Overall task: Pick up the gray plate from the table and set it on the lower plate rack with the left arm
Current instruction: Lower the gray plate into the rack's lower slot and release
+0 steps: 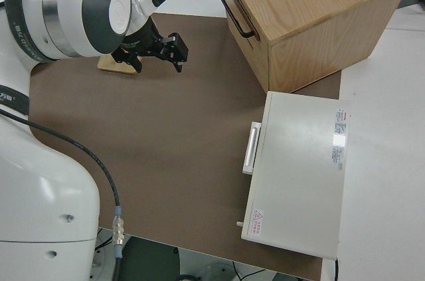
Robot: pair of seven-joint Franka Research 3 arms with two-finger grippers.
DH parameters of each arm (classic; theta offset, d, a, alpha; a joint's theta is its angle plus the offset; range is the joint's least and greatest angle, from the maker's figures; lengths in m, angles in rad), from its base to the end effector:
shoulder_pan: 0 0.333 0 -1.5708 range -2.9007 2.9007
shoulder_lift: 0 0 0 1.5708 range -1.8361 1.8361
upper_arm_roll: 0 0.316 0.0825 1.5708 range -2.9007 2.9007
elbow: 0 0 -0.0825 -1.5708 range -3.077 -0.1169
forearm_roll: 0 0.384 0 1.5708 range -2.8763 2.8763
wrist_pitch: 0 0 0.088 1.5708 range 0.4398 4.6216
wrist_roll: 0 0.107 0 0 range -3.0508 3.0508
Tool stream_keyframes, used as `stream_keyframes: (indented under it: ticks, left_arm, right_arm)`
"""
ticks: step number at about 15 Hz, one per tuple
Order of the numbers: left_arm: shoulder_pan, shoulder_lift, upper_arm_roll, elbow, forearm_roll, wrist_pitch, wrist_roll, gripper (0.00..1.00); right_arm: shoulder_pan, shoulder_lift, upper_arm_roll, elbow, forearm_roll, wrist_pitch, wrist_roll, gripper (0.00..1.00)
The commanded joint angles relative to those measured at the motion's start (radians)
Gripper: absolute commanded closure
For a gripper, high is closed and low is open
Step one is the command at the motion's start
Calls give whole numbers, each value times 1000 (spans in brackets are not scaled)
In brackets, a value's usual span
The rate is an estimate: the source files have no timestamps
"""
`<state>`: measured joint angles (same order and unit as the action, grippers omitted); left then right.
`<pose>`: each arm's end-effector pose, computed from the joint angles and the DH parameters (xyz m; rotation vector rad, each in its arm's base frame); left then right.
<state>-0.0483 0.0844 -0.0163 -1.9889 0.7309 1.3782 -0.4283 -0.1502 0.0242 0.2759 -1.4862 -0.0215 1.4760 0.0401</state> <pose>0.5034 0.0491 0.4169 -2.1910 -0.2618 0.5578 0.5486 0.0647 0.6430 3.1209 0.1311 -0.0502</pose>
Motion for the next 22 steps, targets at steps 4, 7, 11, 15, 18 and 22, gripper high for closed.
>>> stream_keyframes:
  ticks: [4,7,11,15,18,22]
  left_arm:
    - [-13,-5,6,88,-198,-2,-10,85]
    - [-15,-18,6,131,-313,7,-15,74]
    - [-12,-73,18,162,-474,105,-12,78]
    - [-4,-109,41,160,-634,287,2,30]
    - [-1,-136,41,159,-630,355,6,17]
    - [8,-190,74,159,-657,334,194,17]
  right_arm:
    - [-19,-1,17,9,-1,-13,12,17]
    - [-19,-3,17,9,-1,-14,12,17]
    - [-19,-3,17,9,-1,-14,12,17]
    - [-19,-3,17,9,-1,-14,12,17]
    - [-19,-3,17,9,-1,-14,12,17]
    - [-19,-1,16,9,-1,-14,12,17]
